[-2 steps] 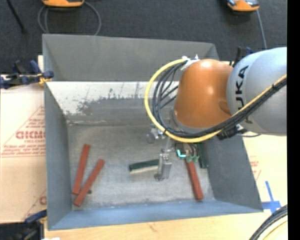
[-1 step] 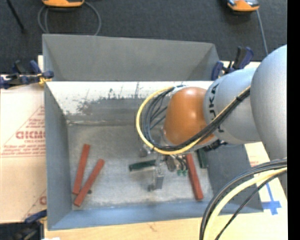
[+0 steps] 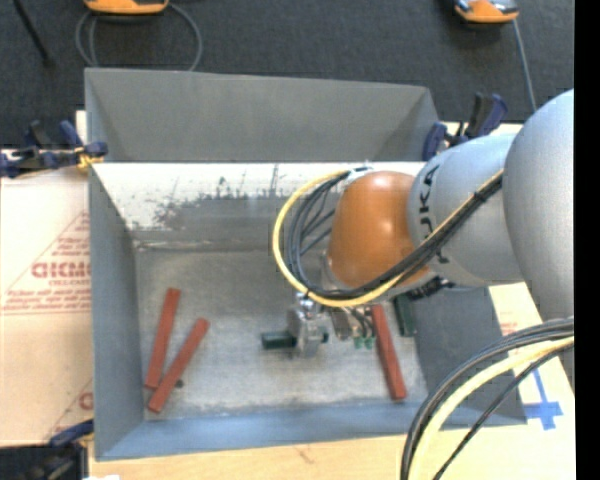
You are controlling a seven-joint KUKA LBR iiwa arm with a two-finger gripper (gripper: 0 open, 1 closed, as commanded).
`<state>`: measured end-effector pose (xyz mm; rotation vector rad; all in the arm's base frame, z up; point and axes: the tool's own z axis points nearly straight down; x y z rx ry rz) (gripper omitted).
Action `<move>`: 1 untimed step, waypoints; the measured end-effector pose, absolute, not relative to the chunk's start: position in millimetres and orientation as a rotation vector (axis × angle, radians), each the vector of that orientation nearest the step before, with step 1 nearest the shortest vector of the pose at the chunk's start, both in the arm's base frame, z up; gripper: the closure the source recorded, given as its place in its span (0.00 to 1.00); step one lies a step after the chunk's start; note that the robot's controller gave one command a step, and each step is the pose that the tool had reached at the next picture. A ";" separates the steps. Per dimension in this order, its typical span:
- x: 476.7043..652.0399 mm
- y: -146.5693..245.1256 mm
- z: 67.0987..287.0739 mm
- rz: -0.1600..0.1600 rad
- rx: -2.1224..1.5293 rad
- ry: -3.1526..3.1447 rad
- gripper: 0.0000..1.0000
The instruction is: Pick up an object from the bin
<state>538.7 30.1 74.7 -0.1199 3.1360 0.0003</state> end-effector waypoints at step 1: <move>544.7 -3.7 205.7 -0.004 -0.164 3.126 1.00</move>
Offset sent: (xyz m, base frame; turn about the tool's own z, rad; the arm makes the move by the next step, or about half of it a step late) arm 0.0034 -0.0314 0.1255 -0.0322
